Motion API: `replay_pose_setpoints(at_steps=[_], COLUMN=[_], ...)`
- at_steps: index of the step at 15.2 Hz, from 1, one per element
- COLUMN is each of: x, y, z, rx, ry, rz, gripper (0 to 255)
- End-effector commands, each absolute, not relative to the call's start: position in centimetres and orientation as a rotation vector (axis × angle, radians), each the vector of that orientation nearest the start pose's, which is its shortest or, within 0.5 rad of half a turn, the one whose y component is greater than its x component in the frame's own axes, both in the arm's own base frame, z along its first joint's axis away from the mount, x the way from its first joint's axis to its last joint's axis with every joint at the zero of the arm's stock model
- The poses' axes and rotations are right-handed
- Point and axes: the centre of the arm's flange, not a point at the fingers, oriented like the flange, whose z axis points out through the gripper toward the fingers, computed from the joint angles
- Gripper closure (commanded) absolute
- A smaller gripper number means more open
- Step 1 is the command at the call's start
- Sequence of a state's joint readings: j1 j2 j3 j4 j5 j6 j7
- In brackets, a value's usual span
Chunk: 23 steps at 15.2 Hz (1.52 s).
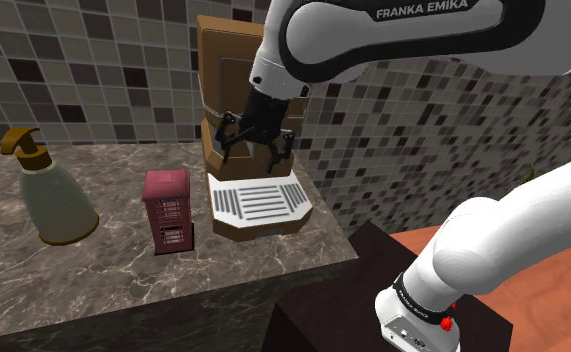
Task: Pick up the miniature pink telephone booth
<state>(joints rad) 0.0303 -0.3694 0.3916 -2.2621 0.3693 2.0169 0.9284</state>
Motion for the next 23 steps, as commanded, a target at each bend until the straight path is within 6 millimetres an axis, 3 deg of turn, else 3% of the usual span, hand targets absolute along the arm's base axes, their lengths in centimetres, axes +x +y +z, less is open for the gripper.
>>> replay_pose_setpoints(at_steps=[1, 9, 17, 19, 20, 23], x=[42.5, 49.2, 49.5, 49.5, 49.5, 49.5], y=[23.6, 29.2, 29.4, 29.4, 29.3, 29.3], z=[50.4, 49.5, 45.5, 45.5, 45.5, 45.5], rx=[-2.688, -2.423, -2.412, -2.412, -2.412, -2.412], ry=[1.032, 1.298, 1.307, 1.307, 1.307, 1.307], rz=[0.077, 0.133, 0.135, 0.135, 0.135, 0.135], gripper=[0, 0, 0, 0, 255, 255])
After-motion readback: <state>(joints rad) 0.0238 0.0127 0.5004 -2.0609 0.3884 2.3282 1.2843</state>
